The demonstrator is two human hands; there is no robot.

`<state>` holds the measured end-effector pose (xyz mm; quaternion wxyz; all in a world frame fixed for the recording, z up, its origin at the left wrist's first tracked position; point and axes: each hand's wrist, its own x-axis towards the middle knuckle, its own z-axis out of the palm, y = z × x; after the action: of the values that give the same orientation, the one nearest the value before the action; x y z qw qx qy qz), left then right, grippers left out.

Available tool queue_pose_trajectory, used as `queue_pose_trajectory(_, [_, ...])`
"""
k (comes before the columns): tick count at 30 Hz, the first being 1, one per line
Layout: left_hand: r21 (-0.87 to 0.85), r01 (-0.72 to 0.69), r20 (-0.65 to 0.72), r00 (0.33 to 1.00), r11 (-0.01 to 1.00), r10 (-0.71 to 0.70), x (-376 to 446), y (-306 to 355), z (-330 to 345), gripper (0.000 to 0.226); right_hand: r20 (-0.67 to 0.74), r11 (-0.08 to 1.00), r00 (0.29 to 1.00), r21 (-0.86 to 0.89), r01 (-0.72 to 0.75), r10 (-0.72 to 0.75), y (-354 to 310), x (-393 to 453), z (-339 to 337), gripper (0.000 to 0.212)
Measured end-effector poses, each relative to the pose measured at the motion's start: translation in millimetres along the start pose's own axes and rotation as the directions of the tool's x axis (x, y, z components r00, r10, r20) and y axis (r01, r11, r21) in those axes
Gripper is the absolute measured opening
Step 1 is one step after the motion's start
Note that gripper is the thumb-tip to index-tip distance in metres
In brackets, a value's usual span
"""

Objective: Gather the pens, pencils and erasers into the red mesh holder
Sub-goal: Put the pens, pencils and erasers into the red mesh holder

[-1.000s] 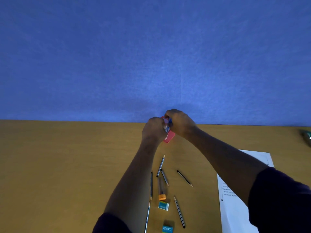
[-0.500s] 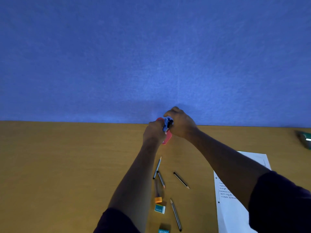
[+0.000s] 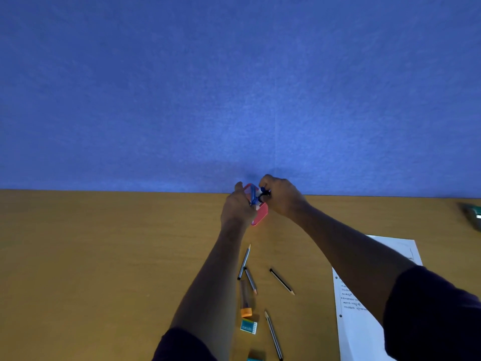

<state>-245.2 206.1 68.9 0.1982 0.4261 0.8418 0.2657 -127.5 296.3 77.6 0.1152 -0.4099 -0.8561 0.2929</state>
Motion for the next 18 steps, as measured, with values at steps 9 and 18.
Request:
queue_pose_trajectory(9, [0.021, -0.092, 0.008, 0.996, 0.996, 0.092, 1.3, 3.2, 0.2, 0.027, -0.041, 0.998, 0.998, -0.037, 0.047, -0.048, -0.6, -6.7, 1.7, 0.014])
queue_pose_trajectory(18, [0.102, -0.244, 0.007, 0.970, 0.964, 0.244, -7.2, 5.0, -0.7, 0.023, -0.072, 0.997, 0.995, -0.044, 0.063, -0.066, -1.1, -11.2, 2.2, 0.014])
